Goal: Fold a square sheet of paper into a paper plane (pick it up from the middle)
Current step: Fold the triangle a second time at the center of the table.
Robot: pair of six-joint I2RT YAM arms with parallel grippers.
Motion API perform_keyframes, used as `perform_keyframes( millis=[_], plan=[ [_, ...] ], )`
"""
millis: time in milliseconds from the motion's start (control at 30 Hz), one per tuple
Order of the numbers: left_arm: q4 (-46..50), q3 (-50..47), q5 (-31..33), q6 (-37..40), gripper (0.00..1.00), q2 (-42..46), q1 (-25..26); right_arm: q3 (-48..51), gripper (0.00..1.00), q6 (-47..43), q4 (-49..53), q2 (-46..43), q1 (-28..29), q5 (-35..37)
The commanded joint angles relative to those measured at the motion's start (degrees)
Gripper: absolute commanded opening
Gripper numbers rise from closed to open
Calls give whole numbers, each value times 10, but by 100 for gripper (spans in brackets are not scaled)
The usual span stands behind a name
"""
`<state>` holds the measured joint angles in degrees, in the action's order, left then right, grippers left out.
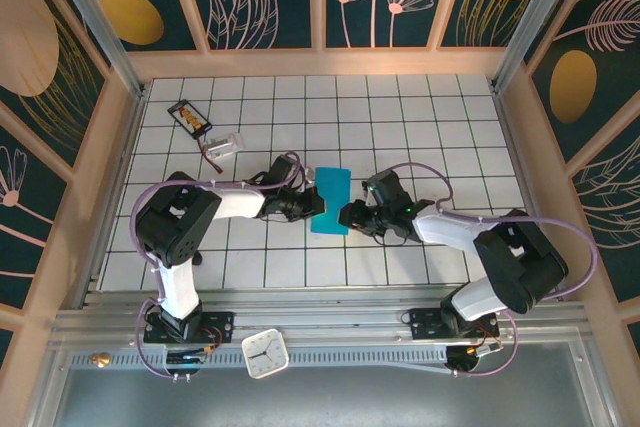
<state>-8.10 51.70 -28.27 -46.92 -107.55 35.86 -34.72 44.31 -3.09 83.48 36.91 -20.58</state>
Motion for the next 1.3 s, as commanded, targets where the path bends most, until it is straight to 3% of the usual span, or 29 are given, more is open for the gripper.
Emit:
perform_keyframes(
  millis=[0,400,767,1267],
  plan=[
    [12,-17,12,15,0,-16,-1,7,37,19,-18,12,10,26],
    [5,-38,10,18,0,-26,-1,5,37,4,1,32,11,43],
    [10,-36,9,21,0,-26,-1,9,36,10,-25,52,16,17],
    [16,-31,7,27,0,-27,-1,14,29,19,-40,36,16,18]
  ],
)
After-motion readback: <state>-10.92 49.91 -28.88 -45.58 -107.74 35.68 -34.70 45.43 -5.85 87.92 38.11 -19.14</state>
